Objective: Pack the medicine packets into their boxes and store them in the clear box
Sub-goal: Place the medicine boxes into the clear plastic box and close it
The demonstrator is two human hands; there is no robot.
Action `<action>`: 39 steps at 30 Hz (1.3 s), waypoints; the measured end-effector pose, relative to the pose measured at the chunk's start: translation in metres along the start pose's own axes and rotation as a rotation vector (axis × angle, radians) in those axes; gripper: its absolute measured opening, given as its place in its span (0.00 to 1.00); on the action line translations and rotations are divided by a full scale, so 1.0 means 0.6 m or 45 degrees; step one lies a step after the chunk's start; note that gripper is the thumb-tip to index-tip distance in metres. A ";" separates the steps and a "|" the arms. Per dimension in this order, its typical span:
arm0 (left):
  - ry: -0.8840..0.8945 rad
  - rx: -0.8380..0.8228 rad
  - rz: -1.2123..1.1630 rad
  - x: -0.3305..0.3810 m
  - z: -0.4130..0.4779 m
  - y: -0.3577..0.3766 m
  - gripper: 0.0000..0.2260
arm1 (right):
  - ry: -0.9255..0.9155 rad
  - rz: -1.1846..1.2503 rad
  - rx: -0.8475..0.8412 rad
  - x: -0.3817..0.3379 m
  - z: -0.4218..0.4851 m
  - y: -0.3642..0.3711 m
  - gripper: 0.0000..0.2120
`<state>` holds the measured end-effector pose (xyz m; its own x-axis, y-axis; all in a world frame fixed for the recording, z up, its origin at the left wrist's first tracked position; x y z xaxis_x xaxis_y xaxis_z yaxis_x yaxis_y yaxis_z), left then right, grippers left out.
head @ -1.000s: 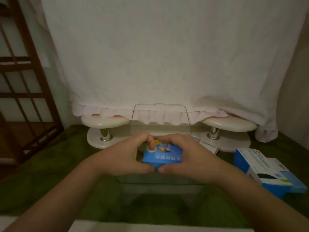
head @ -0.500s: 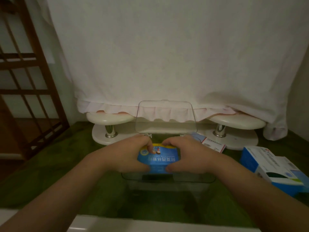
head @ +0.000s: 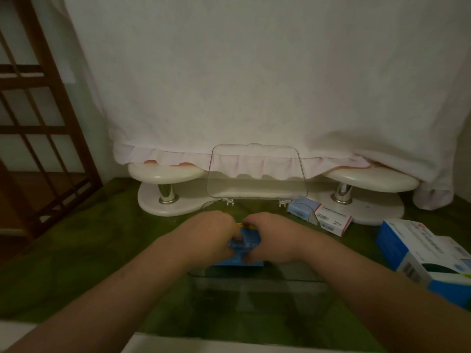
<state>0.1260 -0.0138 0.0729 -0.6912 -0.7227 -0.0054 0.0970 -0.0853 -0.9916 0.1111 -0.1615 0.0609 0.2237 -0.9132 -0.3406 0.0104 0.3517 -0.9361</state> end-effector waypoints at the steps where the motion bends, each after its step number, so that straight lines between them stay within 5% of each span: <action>1: -0.015 -0.007 0.022 0.000 0.003 0.002 0.09 | 0.002 0.005 0.008 -0.002 0.002 0.004 0.24; 11: -0.090 0.081 0.065 -0.002 0.000 0.021 0.10 | 0.024 0.065 0.110 0.006 -0.008 0.011 0.29; 17: -0.113 0.069 0.074 0.000 0.001 0.020 0.10 | 0.004 0.042 0.176 0.001 -0.016 0.016 0.18; 39: -0.148 -0.006 0.089 0.018 0.001 0.010 0.12 | 0.004 -0.051 0.162 -0.002 -0.017 0.016 0.14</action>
<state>0.1194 -0.0225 0.0671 -0.5953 -0.8013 -0.0596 0.1383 -0.0292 -0.9900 0.1011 -0.1592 0.0512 0.2178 -0.9275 -0.3039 0.1429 0.3383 -0.9301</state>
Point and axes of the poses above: each hand's wrist, its own z-axis towards the middle knuckle, its own y-axis out of the palm, x = y × z, the point moved 2 cm from there along z, towards the middle knuckle, and after that the axes turned 12 degrees about x, right-handed, at the moved point
